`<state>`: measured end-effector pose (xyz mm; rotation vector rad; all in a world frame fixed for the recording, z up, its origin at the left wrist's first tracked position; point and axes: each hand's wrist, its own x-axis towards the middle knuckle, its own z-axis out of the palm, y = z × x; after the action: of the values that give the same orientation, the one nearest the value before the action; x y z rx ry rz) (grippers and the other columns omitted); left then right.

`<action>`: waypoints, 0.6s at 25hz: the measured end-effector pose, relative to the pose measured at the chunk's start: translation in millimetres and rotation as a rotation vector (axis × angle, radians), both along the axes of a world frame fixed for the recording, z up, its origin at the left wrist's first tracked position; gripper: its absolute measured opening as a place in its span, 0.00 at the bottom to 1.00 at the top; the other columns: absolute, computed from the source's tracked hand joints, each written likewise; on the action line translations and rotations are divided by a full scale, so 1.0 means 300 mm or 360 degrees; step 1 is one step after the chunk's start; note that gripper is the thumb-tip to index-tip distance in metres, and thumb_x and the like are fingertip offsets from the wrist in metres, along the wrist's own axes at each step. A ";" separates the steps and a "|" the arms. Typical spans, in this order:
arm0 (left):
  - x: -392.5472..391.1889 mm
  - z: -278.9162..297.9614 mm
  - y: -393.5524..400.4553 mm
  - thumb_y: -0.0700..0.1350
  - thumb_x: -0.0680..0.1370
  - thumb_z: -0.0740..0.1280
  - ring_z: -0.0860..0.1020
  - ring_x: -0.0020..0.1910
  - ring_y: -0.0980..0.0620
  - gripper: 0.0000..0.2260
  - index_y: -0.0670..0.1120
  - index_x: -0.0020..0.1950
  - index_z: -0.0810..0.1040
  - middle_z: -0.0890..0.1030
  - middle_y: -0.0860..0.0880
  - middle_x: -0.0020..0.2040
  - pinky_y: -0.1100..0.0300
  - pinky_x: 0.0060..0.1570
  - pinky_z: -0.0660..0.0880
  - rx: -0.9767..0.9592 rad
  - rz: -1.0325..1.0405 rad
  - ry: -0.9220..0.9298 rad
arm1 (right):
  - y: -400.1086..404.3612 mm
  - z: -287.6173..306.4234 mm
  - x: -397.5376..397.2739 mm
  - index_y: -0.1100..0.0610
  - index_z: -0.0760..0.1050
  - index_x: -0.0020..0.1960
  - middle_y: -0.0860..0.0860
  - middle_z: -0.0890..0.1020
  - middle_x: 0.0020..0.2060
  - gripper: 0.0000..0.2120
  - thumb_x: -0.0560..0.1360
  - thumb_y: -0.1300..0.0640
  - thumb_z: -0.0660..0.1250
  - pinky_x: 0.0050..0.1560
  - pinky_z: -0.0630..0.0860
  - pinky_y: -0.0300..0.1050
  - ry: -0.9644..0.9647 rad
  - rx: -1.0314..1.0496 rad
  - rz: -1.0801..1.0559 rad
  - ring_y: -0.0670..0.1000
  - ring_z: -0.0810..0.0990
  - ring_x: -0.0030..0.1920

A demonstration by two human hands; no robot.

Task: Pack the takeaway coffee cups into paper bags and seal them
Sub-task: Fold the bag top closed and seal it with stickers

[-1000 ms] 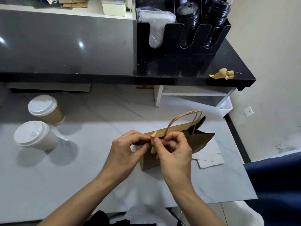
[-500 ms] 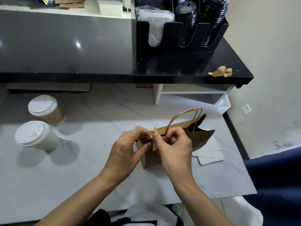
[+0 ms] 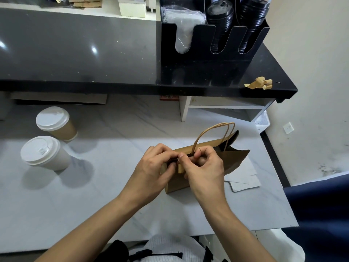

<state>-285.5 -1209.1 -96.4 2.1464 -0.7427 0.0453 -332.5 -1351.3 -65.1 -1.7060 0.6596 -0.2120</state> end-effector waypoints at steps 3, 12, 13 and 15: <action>-0.002 0.001 -0.001 0.39 0.80 0.68 0.74 0.51 0.55 0.11 0.49 0.60 0.82 0.75 0.56 0.50 0.65 0.51 0.71 0.0041 0.0040 -0.0023 | -0.012 0.015 -0.006 0.53 0.69 0.43 0.53 0.86 0.35 0.15 0.73 0.56 0.77 0.39 0.81 0.51 0.0062 0.0063 0.0070 0.51 0.81 0.31; 0.006 0.005 0.000 0.43 0.81 0.67 0.73 0.51 0.56 0.10 0.49 0.60 0.83 0.74 0.57 0.51 0.65 0.49 0.71 0.0152 0.0070 -0.0052 | -0.040 0.051 -0.029 0.55 0.72 0.47 0.49 0.86 0.34 0.16 0.74 0.49 0.77 0.36 0.80 0.47 0.0193 -0.0103 0.0247 0.51 0.83 0.28; 0.008 0.007 0.001 0.43 0.81 0.67 0.73 0.51 0.56 0.10 0.49 0.60 0.83 0.74 0.57 0.51 0.65 0.49 0.72 0.0157 0.0069 -0.0045 | -0.038 0.047 -0.032 0.55 0.71 0.46 0.49 0.86 0.33 0.16 0.74 0.49 0.77 0.36 0.81 0.48 0.0180 -0.0143 0.0242 0.51 0.83 0.28; 0.007 0.009 0.001 0.43 0.81 0.67 0.73 0.51 0.56 0.10 0.49 0.60 0.83 0.74 0.57 0.51 0.65 0.50 0.71 0.0164 0.0067 -0.0030 | -0.037 0.035 -0.034 0.54 0.72 0.44 0.49 0.85 0.32 0.14 0.75 0.50 0.76 0.37 0.82 0.50 0.0167 -0.0220 0.0237 0.50 0.83 0.28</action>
<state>-283.4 -1208.7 -93.9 2.2628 -0.7248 0.0501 -342.9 -1362.5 -54.6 -1.9004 0.6030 -0.0645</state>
